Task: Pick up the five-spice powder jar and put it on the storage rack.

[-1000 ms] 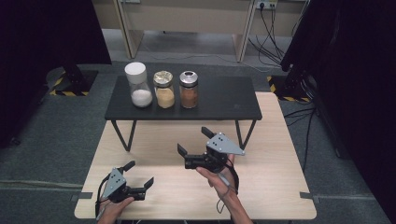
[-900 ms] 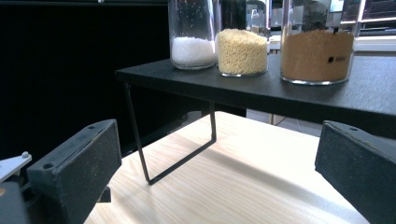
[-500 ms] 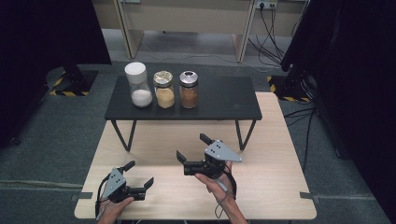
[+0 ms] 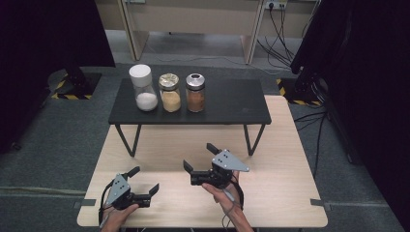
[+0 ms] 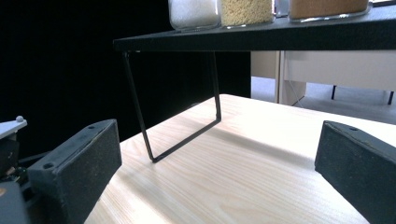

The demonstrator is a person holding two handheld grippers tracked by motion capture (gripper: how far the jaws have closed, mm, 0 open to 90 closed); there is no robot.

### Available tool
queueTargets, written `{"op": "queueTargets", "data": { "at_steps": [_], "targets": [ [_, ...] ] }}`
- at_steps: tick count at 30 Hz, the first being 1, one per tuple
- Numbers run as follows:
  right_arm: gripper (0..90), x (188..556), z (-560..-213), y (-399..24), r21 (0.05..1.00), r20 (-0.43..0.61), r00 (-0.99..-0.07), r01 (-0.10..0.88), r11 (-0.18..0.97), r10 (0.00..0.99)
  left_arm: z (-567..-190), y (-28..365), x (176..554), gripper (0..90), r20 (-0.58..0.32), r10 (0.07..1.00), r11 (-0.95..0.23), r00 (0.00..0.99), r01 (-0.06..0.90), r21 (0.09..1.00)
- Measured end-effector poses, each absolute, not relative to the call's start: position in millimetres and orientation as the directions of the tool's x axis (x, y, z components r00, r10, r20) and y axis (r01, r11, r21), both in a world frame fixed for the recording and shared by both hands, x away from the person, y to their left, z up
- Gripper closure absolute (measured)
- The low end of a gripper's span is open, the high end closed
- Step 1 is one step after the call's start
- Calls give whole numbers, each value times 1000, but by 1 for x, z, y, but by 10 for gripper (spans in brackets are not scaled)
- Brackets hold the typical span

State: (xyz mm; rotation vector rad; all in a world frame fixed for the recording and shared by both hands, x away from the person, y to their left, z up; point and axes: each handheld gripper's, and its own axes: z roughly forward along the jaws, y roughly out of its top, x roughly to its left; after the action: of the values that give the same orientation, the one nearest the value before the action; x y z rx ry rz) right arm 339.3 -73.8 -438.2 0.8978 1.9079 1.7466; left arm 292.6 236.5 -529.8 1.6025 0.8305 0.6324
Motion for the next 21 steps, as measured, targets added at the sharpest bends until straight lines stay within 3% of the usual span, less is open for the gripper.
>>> {"op": "queueTargets", "data": {
  "at_steps": [21],
  "targets": [
    [7, 335, -466, -69, 979, 130, -709, 202, 23, 693, -530, 236, 291, 22, -32, 795, -89, 606, 169, 982]
  ]
}}
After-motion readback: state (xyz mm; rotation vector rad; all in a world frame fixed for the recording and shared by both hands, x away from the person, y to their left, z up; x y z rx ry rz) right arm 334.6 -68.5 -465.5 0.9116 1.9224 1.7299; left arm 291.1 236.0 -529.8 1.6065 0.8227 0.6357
